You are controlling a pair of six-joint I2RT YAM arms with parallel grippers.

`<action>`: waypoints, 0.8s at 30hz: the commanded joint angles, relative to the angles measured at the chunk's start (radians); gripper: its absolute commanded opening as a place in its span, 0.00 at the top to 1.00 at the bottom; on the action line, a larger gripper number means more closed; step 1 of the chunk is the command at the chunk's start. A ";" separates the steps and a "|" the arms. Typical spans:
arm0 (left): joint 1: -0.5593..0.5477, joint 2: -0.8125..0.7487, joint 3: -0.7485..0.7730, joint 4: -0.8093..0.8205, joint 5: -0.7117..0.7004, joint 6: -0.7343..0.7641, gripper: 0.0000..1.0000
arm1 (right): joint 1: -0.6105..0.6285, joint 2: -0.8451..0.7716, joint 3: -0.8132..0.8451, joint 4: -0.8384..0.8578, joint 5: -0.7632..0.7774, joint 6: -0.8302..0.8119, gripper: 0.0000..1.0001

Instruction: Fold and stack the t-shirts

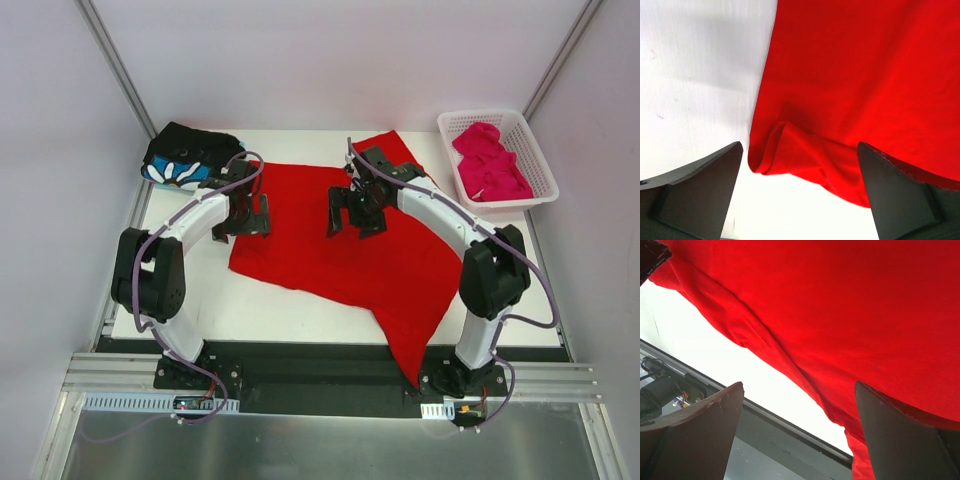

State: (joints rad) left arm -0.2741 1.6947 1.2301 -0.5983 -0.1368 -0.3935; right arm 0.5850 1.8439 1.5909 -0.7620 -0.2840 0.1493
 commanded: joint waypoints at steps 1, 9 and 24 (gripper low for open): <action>-0.004 -0.033 -0.015 -0.106 -0.070 0.027 0.01 | -0.014 -0.098 -0.011 -0.036 0.011 0.004 0.04; -0.004 -0.020 -0.027 -0.152 -0.116 0.007 0.01 | -0.024 -0.196 -0.045 -0.036 -0.012 0.006 0.04; -0.004 0.066 0.003 -0.100 -0.083 -0.021 0.01 | -0.045 -0.301 -0.088 -0.063 -0.026 -0.011 0.04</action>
State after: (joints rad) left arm -0.2779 1.7168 1.2007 -0.7071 -0.2203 -0.4034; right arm 0.5472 1.5890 1.5082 -0.7975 -0.2974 0.1474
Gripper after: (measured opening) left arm 0.990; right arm 0.958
